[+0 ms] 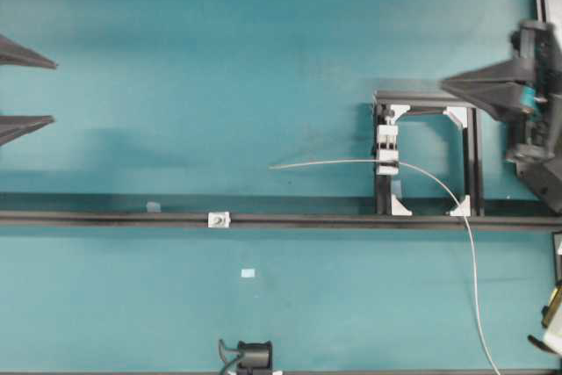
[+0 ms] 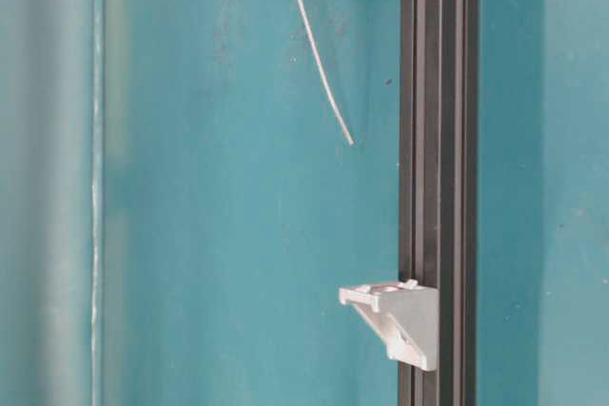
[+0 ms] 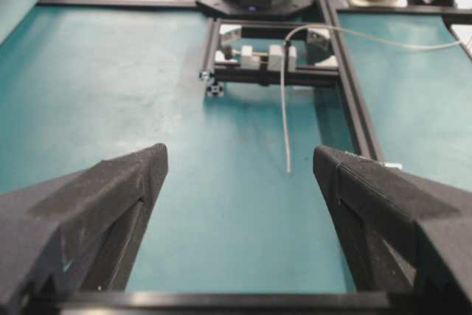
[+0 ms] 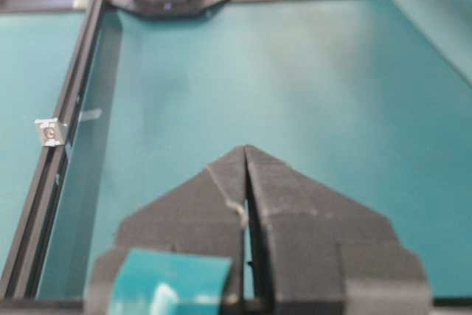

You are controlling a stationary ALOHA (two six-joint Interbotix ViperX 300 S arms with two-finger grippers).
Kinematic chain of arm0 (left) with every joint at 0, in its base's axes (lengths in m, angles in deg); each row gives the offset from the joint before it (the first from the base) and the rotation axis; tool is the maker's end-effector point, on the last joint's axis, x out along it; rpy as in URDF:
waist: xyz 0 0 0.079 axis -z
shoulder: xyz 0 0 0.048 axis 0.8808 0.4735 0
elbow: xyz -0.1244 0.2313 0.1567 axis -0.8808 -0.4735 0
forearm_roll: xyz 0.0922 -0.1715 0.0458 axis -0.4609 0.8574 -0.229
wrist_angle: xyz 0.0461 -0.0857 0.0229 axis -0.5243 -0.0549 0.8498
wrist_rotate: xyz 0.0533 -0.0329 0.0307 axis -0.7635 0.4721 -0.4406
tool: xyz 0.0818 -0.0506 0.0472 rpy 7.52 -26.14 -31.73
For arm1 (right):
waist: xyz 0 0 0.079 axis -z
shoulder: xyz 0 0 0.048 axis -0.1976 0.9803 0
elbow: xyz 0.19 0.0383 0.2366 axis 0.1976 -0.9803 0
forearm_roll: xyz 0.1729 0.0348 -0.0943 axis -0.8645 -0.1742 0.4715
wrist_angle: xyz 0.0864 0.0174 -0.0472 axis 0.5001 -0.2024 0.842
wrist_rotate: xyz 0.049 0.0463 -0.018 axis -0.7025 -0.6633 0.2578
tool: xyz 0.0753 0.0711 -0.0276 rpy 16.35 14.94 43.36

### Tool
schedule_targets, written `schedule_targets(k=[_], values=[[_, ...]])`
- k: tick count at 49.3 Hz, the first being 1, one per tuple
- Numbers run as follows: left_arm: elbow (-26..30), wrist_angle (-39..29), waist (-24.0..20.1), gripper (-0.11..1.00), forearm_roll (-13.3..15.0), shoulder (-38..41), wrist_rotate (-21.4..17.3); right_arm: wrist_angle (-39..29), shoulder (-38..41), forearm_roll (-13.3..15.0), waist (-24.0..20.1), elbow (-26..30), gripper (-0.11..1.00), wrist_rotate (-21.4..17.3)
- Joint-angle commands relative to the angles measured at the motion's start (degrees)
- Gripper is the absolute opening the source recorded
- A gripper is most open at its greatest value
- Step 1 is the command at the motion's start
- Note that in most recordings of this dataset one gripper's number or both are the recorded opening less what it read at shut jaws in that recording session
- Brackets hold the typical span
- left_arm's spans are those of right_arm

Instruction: Insert the wire into the hole on the left side and pull it with the left arm.

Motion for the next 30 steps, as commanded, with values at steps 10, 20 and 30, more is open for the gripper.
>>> schedule_targets(k=[10, 20, 30], values=[[-2.99, -8.17, -1.85, 0.67, -0.18, -9.05, -0.18, -12.92, -11.60, 0.09, 0.35, -6.24, 0.00, -0.53], [-5.36, -11.69, -2.72, 0.67, -0.18, -9.58, -0.09, -13.62, -9.23, 0.09, 0.35, -6.86, 0.00, -1.23], [-5.98, -15.03, -2.72, 0.67, -0.18, -9.93, 0.26, -13.10, -5.19, 0.09, 0.35, -6.24, 0.00, -3.87]])
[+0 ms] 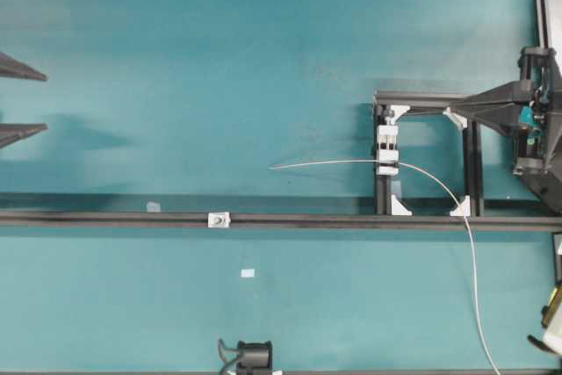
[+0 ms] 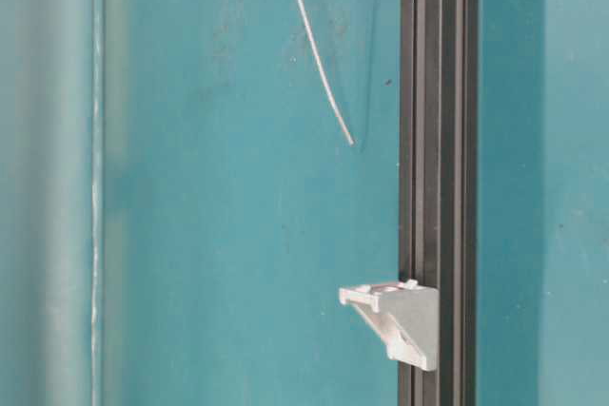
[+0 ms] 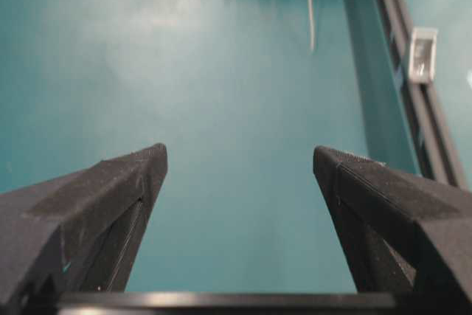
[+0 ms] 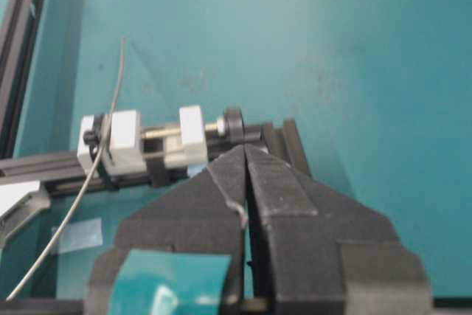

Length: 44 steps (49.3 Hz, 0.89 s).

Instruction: Insert the wire into the hole on the left side and pull it with the left arm.

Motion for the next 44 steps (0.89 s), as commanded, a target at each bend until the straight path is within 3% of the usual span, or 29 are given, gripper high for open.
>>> schedule_targets(k=[1, 44], values=[[0.79, -0.35, -0.26, 0.67, -0.18, 0.00, 0.18, 0.70, 2.37, 0.09, 0.18, 1.23, 0.00, -1.32], [0.44, -0.88, -0.26, 0.67, -0.18, -1.76, 0.00, -5.45, 0.09, 0.18, 0.18, 0.97, 0.00, -5.01]])
